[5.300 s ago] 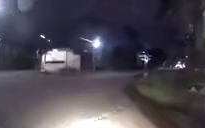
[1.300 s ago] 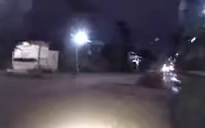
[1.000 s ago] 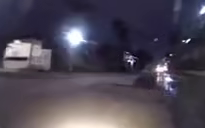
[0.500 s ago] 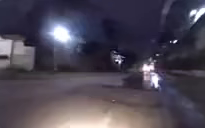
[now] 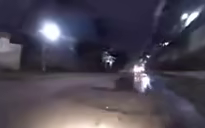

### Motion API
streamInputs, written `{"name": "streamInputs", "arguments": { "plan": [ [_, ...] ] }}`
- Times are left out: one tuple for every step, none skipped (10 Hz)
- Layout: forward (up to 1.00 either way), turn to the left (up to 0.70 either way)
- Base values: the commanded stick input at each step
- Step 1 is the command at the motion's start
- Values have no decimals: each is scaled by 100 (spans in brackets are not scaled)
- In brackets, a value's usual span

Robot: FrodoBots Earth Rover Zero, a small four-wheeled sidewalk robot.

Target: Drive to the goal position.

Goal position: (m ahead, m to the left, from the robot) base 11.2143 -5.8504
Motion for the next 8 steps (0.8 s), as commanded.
{"name": "streamInputs", "arguments": {
  "plan": [
    [70, -35],
    [70, -35],
    [70, -35],
    [70, -35],
    [70, -35],
    [70, -35],
    [70, -35],
    [70, -35]
  ]
}}
